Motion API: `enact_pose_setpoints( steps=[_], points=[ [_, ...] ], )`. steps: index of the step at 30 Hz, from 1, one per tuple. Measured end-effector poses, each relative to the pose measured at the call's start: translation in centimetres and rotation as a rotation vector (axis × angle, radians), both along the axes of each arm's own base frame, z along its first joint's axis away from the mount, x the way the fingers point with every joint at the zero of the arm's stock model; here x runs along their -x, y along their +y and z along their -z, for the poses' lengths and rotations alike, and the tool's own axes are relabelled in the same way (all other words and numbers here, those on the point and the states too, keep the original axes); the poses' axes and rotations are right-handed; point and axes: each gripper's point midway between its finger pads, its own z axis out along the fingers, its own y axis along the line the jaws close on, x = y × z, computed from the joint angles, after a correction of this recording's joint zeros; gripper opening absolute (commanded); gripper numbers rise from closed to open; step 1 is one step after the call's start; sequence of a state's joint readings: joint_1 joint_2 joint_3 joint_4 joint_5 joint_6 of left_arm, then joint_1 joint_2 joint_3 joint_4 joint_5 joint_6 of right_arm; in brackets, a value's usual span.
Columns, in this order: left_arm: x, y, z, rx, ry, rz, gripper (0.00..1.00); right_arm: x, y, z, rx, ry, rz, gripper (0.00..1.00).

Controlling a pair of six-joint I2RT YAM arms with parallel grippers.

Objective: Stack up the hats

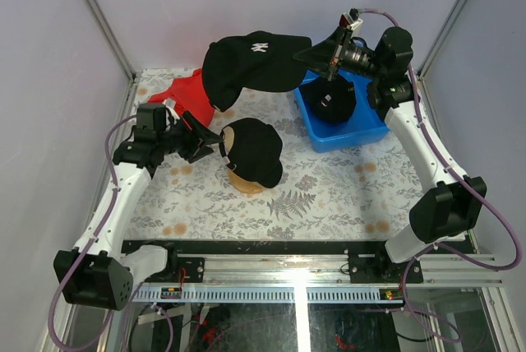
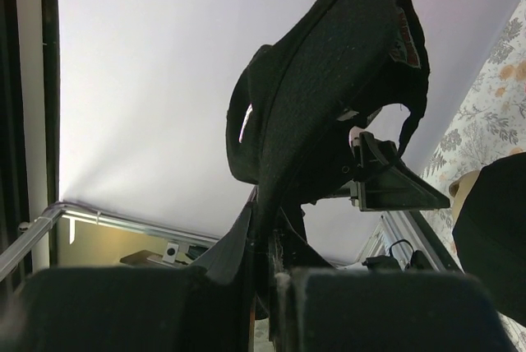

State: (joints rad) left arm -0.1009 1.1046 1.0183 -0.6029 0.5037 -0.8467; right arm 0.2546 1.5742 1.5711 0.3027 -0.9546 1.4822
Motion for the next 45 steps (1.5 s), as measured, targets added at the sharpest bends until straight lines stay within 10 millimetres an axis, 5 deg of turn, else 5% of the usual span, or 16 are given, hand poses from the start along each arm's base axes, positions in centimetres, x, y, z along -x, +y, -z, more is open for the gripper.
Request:
enact_pose_setpoints(
  steps=[7,18,27,38,45],
  points=[
    [-0.1,-1.0,1.4,-0.045,0.025,0.025,0.51,0.0,0.0,0.2,-0.014,0.004,-0.003,0.00],
    [-1.2,-0.8,2.3,-0.084,-0.010,-0.003,0.36,-0.2,0.1,1.2,-0.028,0.041,-0.008,0.00],
    [-0.8,-0.1,8.8,-0.163,0.140,-0.019,0.35,-0.3,0.1,3.4,-0.037,0.090,-0.013,0.00],
    [-1.7,-0.1,9.3,-0.168,0.131,-0.023,0.31,0.7,0.4,5.7,-0.059,0.100,-0.044,0.00],
    [-2.3,-0.7,9.5,-0.138,0.133,-0.015,0.24,2.9,2.6,6.4,-0.087,0.002,-0.162,0.00]
  ],
)
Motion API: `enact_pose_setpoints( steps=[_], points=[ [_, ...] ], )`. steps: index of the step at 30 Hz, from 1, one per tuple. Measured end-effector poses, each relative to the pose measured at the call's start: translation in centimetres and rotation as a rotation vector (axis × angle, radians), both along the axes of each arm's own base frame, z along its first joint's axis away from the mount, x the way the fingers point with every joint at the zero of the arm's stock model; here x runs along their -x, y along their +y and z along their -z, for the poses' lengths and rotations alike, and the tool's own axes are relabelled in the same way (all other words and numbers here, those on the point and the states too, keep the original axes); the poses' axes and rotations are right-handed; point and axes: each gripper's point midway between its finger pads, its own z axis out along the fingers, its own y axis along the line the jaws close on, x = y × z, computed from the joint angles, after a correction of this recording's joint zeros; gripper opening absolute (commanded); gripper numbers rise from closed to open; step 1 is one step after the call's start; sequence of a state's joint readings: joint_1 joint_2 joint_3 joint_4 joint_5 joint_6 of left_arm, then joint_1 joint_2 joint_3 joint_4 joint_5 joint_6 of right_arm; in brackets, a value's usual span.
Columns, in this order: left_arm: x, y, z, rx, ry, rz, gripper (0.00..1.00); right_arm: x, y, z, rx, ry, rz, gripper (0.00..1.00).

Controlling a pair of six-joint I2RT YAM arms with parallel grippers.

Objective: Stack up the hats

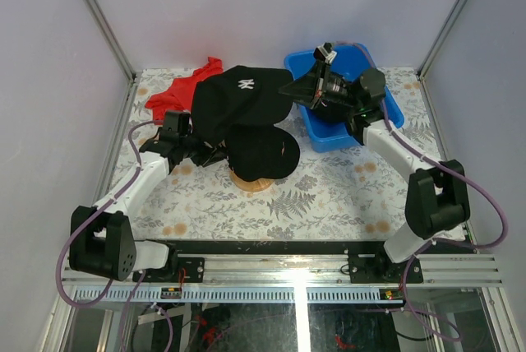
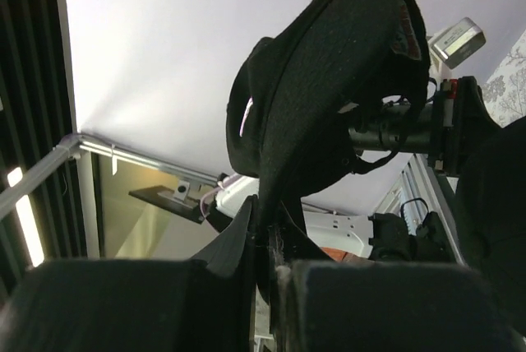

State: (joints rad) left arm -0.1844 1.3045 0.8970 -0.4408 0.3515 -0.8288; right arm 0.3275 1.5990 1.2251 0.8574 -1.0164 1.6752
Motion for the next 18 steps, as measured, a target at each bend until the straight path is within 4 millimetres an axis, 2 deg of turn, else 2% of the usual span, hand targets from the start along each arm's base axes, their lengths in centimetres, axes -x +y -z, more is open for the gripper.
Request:
enact_pose_setpoints(
  steps=[3,11,18],
  points=[
    [0.1,-0.3,-0.2,0.023,0.007,0.006,0.23,-0.2,0.5,1.7,-0.023,-0.008,-0.024,0.00],
    [0.3,-0.9,-0.6,0.067,0.023,0.010,0.23,-2.8,1.1,8.5,-0.065,0.088,-0.015,0.00],
    [0.3,-1.2,-0.8,0.090,0.030,0.010,0.23,-1.4,0.6,10.8,-0.050,0.133,-0.018,0.00]
  ],
)
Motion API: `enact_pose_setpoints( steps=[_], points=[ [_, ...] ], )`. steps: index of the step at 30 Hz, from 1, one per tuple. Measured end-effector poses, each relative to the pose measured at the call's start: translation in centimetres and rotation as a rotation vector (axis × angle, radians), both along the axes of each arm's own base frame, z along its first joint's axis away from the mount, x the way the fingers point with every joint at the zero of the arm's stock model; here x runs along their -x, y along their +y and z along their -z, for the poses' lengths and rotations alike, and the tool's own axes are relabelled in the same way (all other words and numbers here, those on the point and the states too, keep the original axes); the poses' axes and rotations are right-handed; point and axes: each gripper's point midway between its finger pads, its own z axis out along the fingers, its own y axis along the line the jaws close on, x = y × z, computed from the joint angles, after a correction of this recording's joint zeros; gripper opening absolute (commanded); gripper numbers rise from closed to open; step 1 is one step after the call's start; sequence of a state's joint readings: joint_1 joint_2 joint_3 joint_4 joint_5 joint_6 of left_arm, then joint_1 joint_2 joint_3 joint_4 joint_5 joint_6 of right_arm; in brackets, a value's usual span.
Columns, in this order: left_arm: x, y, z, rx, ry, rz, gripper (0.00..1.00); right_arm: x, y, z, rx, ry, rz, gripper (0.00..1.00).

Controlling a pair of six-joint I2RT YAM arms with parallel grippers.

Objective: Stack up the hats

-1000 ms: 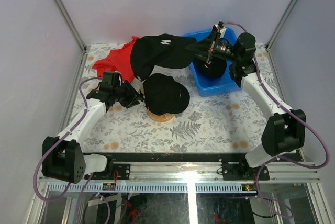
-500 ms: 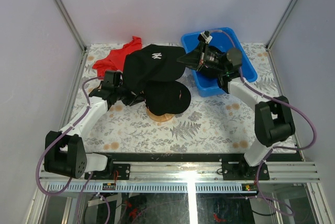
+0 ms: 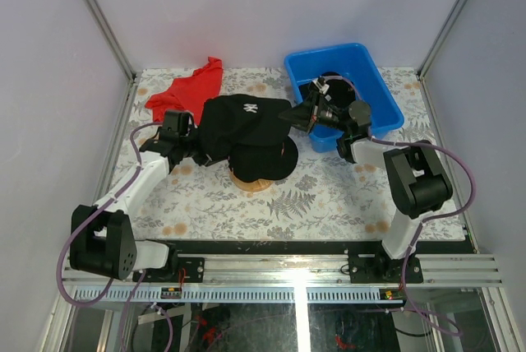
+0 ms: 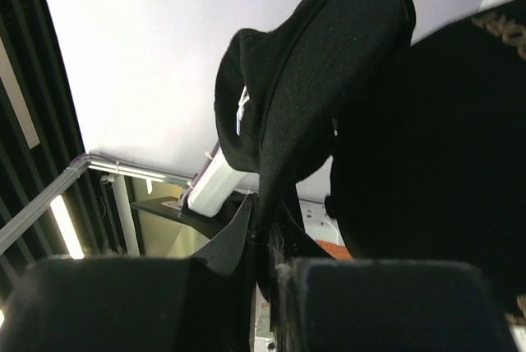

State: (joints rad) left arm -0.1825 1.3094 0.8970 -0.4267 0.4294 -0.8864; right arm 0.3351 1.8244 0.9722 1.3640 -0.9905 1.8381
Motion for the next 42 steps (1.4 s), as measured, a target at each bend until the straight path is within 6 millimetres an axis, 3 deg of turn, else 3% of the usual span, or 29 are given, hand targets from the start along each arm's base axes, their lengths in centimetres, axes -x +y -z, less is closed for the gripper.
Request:
enact_pose_setpoints(
  steps=[9,14,23,42],
  points=[
    [-0.2,-0.3,0.3,0.018,0.017,0.002,0.21,3.3,-1.2,2.1,0.068,-0.017,-0.010,0.00],
    [0.0,-0.1,1.2,0.018,0.026,-0.003,0.19,3.1,-2.2,3.7,0.085,0.025,0.008,0.00],
    [1.7,0.3,5.0,0.022,0.131,-0.010,0.17,2.7,-4.4,5.0,0.101,0.051,0.035,0.00],
    [1.4,-0.5,5.4,0.072,0.175,0.031,0.17,3.8,-4.8,7.3,0.179,0.010,-0.066,0.00]
  ],
)
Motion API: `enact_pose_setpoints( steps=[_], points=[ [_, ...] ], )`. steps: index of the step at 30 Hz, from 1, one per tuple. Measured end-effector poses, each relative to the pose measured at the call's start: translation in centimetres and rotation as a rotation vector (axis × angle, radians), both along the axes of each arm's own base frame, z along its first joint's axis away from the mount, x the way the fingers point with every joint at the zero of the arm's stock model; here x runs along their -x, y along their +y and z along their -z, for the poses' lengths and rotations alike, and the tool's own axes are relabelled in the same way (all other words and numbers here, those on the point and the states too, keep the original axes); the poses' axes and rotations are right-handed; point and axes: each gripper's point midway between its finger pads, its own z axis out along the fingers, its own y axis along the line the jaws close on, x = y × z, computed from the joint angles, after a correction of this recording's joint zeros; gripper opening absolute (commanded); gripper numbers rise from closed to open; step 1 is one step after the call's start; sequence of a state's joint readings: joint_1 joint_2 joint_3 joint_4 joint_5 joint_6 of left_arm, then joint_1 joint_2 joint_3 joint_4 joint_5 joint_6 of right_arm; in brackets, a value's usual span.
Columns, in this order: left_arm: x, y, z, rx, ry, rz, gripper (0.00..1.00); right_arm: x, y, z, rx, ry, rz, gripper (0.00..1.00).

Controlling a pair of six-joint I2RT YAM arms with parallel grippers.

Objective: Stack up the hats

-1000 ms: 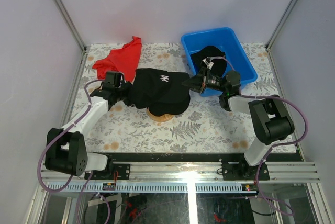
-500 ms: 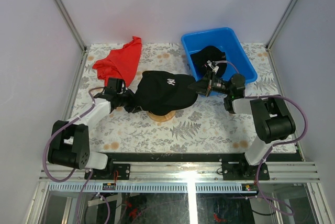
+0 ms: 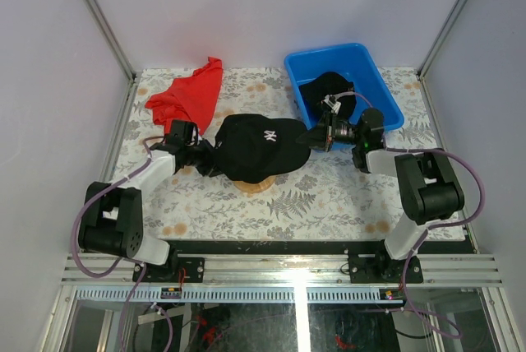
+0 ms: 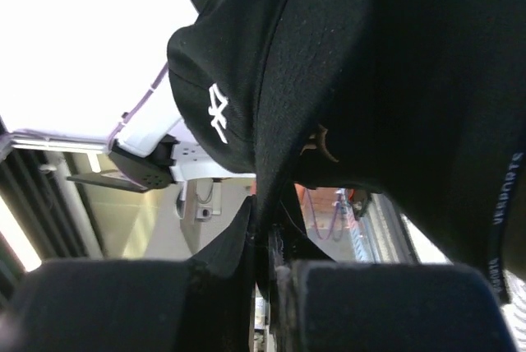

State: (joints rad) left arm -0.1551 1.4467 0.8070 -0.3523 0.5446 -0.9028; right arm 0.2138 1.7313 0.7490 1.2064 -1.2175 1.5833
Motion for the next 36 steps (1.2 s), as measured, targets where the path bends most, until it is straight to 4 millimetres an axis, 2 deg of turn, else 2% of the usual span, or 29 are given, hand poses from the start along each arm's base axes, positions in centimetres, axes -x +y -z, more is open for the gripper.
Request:
enact_pose_setpoints(
  steps=[5,8,16,24,27,31,36],
  points=[
    [-0.2,0.0,-0.1,0.012,0.011,0.003,0.17,-1.0,-0.1,1.3,0.145,-0.088,-0.018,0.00],
    [-0.3,0.0,-0.2,0.016,0.014,0.002,0.17,-2.0,-0.2,0.7,0.238,-0.178,-0.045,0.00],
    [-0.8,0.1,-0.7,0.022,0.008,0.009,0.17,-0.2,-1.3,3.9,0.340,-0.153,-0.094,0.00],
    [-0.7,0.2,-0.9,0.034,0.009,0.013,0.21,0.3,-1.6,4.3,0.352,-0.148,-0.110,0.00],
    [-0.8,0.9,-1.2,0.035,0.009,-0.006,0.22,0.2,-1.5,4.2,0.350,-0.144,-0.108,0.00],
    [-1.2,2.7,-2.3,0.044,-0.018,-0.066,0.24,0.0,-1.5,4.0,0.347,-0.125,-0.104,0.00],
    [-1.5,4.5,-4.7,0.067,-0.090,-0.123,0.36,-0.6,-1.3,4.0,0.347,-0.112,-0.105,0.00]
  ],
)
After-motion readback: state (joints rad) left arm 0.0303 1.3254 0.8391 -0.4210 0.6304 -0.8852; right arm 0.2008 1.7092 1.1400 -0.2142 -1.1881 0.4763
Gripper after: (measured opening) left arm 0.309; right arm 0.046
